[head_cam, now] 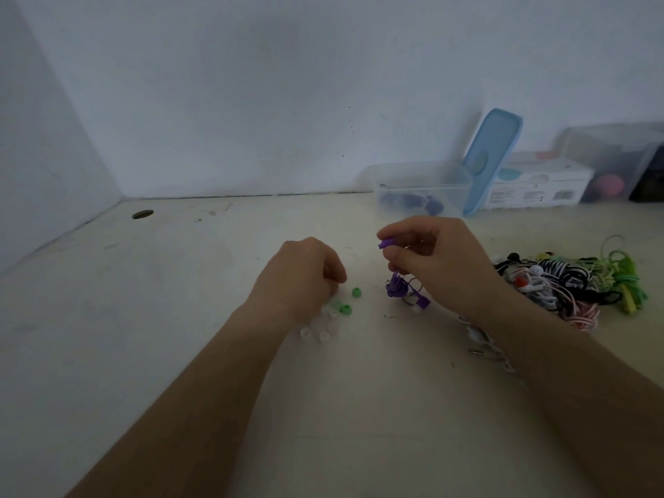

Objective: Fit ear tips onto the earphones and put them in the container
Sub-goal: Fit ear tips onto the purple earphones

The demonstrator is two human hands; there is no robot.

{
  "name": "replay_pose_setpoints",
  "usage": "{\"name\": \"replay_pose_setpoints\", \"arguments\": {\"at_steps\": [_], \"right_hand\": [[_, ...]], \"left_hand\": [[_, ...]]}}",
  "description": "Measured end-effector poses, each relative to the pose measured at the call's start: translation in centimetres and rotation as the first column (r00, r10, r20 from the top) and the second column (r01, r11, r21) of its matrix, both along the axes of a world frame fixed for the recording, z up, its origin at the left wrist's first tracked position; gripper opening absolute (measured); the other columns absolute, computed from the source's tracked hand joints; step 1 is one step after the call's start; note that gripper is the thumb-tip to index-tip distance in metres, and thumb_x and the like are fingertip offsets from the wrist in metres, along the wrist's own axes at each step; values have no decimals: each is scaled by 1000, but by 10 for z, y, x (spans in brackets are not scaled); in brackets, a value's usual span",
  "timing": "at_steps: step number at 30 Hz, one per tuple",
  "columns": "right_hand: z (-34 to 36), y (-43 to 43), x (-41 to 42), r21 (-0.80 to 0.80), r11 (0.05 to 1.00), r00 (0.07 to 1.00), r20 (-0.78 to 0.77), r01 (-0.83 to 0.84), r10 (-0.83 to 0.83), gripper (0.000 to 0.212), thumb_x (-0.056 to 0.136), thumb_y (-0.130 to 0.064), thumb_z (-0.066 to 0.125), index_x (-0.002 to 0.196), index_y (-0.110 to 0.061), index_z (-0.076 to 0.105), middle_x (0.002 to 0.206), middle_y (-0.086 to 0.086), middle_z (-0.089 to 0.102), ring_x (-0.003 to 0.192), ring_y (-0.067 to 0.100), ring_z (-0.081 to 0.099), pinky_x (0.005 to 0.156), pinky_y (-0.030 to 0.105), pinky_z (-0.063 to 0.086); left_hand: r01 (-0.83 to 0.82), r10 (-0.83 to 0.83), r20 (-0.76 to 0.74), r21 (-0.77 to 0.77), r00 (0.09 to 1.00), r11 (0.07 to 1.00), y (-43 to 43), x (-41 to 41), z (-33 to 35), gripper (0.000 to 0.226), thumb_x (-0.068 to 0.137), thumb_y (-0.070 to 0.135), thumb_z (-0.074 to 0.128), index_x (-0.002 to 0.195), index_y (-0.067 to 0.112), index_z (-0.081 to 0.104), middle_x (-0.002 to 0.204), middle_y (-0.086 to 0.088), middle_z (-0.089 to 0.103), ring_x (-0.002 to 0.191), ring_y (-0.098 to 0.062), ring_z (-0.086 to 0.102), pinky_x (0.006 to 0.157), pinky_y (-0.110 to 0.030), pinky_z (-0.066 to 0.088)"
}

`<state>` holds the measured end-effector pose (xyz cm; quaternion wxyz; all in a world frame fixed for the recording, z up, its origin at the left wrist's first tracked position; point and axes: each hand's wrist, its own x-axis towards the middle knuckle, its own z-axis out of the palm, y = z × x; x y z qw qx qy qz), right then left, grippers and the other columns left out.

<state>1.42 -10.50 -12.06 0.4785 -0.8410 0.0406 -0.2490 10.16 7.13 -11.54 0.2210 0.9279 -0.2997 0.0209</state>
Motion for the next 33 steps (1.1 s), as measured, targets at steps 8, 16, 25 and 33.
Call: {"name": "replay_pose_setpoints", "arguments": {"at_steps": [8, 16, 25, 33], "right_hand": [[4, -2, -1, 163, 985, 998, -11, -55, 57, 20, 91, -5, 65, 104, -16, 74, 86, 1, 75, 75, 16, 73, 79, 35, 62], [7, -3, -3, 224, 963, 988, 34, -152, 148, 14, 88, -4, 69, 99, -12, 70, 84, 4, 77, 75, 22, 74, 77, 34, 61], [8, -3, -4, 210, 963, 985, 67, -170, 159, 11, 86, -5, 72, 95, -11, 73, 81, 6, 75, 75, 24, 73, 76, 39, 62], [9, -3, -4, 180, 973, 988, 69, -146, 136, 12, 85, -7, 73, 97, -10, 74, 81, 6, 76, 76, 23, 73, 77, 39, 62]], "left_hand": [[-118, -206, -381, -674, 901, 729, -1, -14, 14, 16, 84, 8, 74, 97, 17, 74, 87, -1, 77, 81, -10, 73, 74, -18, 57], [-402, -492, -619, -779, 612, 481, -12, -23, 10, 21, 88, -7, 61, 98, 8, 72, 91, -10, 76, 81, -15, 72, 78, -22, 59], [-412, -529, -612, -790, 589, 455, -14, -25, 10, 22, 87, -13, 58, 95, 4, 70, 89, -13, 75, 81, -20, 74, 75, -23, 60], [-356, -508, -587, -800, 630, 483, -13, -25, 11, 22, 84, -12, 61, 97, 5, 69, 94, -14, 76, 89, -24, 74, 77, -25, 60]]}}
